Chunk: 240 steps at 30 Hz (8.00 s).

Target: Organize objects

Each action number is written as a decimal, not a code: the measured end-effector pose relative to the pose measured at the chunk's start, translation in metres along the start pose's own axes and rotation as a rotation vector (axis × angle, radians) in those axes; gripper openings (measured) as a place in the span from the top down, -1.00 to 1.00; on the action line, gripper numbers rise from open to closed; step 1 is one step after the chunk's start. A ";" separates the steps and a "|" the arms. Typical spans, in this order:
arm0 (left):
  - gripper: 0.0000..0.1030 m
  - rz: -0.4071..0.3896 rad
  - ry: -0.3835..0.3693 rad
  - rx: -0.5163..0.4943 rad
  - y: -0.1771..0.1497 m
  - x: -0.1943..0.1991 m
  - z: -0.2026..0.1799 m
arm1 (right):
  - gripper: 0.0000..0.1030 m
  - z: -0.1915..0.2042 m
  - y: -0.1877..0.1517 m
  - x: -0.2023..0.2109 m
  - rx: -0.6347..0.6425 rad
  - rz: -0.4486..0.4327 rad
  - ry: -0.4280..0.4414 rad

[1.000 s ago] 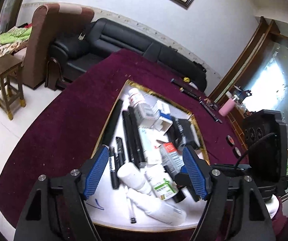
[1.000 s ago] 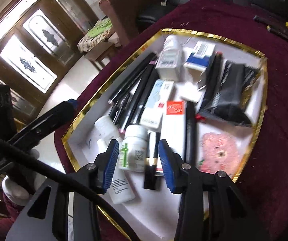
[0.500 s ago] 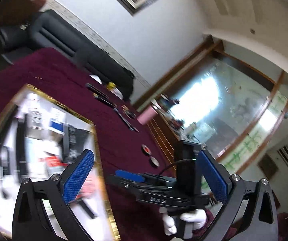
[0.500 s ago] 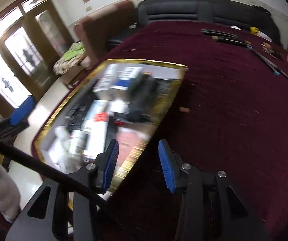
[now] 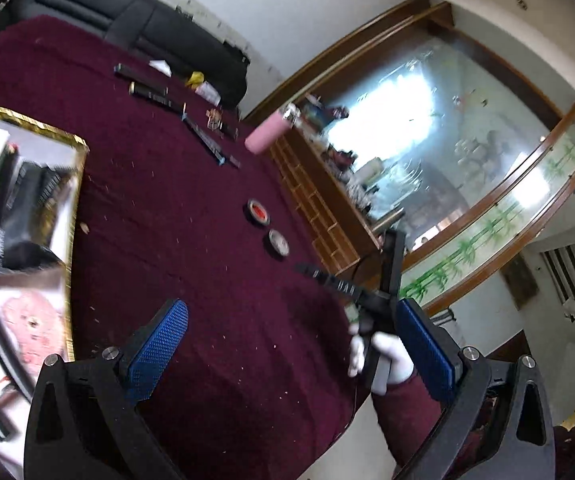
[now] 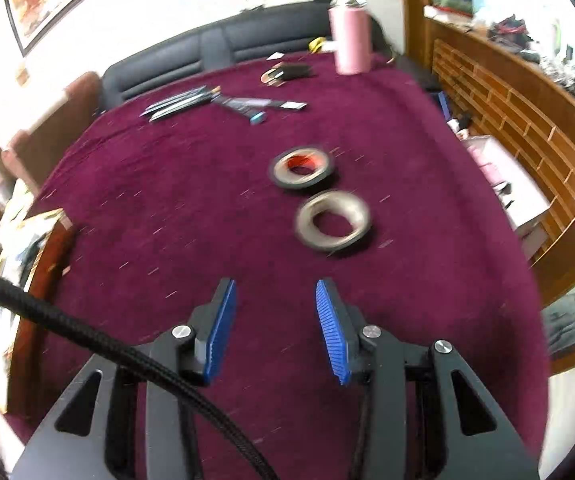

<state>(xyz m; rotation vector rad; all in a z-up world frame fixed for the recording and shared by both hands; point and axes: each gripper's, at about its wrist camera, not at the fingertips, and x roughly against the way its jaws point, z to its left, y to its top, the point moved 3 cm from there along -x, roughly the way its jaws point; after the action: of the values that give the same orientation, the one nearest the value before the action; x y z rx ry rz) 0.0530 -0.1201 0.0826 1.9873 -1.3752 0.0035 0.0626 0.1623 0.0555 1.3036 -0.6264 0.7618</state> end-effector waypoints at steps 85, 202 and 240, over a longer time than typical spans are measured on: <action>0.71 0.402 0.379 -0.630 0.065 -0.406 -0.069 | 0.60 -0.059 -0.020 -0.037 -0.118 -0.001 0.190; 0.75 -0.192 0.145 -0.127 -0.017 0.047 0.023 | 0.88 0.015 0.026 -0.082 0.105 0.371 -0.044; 0.74 -0.418 0.459 0.035 -0.019 0.187 0.117 | 0.86 0.391 -0.063 -0.041 0.504 0.327 0.604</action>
<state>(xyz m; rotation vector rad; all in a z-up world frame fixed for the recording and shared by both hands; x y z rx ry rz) 0.1054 -0.3338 0.0557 2.1001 -0.6651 0.2757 0.0923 -0.2349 0.0506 1.3324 -0.1517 1.5823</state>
